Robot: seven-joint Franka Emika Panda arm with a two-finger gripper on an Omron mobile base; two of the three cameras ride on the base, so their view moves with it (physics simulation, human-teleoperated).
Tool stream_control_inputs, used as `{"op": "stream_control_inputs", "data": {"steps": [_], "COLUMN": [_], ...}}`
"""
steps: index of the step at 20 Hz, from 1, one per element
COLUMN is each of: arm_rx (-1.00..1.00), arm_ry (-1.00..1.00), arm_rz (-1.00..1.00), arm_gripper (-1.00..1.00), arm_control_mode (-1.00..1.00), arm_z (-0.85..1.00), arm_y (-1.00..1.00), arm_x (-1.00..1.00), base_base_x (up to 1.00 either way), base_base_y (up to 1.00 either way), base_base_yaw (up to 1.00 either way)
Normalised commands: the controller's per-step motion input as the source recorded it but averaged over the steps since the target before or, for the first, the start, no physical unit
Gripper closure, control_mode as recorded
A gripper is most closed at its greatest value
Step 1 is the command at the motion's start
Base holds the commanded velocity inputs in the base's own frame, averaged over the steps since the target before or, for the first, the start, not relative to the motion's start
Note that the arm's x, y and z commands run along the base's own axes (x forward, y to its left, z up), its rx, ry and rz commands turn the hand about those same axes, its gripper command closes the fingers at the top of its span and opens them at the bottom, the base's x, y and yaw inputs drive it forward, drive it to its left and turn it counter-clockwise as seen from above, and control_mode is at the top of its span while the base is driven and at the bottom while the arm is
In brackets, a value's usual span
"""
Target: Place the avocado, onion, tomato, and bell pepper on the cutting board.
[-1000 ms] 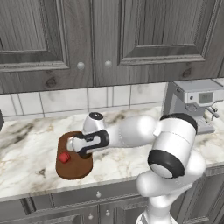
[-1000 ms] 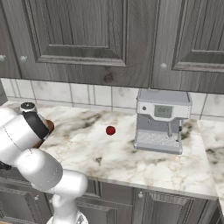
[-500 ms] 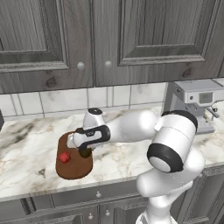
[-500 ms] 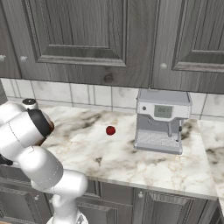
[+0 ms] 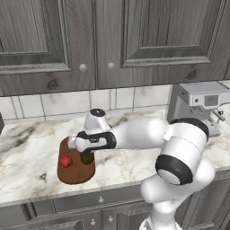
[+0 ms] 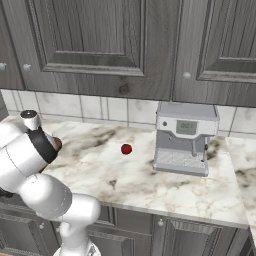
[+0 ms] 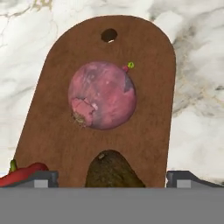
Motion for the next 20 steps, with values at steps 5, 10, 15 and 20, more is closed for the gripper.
{"op": "stream_control_inputs", "data": {"steps": [5,10,15,20], "arm_rx": [0.0,0.0,0.0,0.0], "arm_ry": [-0.2,-0.22,-0.23,-0.2], "arm_rz": [0.03,0.02,0.04,0.02], "arm_gripper": [-1.0,-1.0,-1.0,-1.0], "arm_control_mode": [-1.0,-1.0,-1.0,-1.0], "arm_z": [0.59,0.52,0.39,0.46], "arm_y": [0.0,-0.25,-0.5,-0.69], "arm_x": [-0.11,-0.47,-0.7,-0.67], "base_base_x": [0.0,0.0,0.0,0.0], "base_base_y": [0.0,0.0,0.0,0.0], "base_base_yaw": [0.0,0.0,0.0,0.0]}}
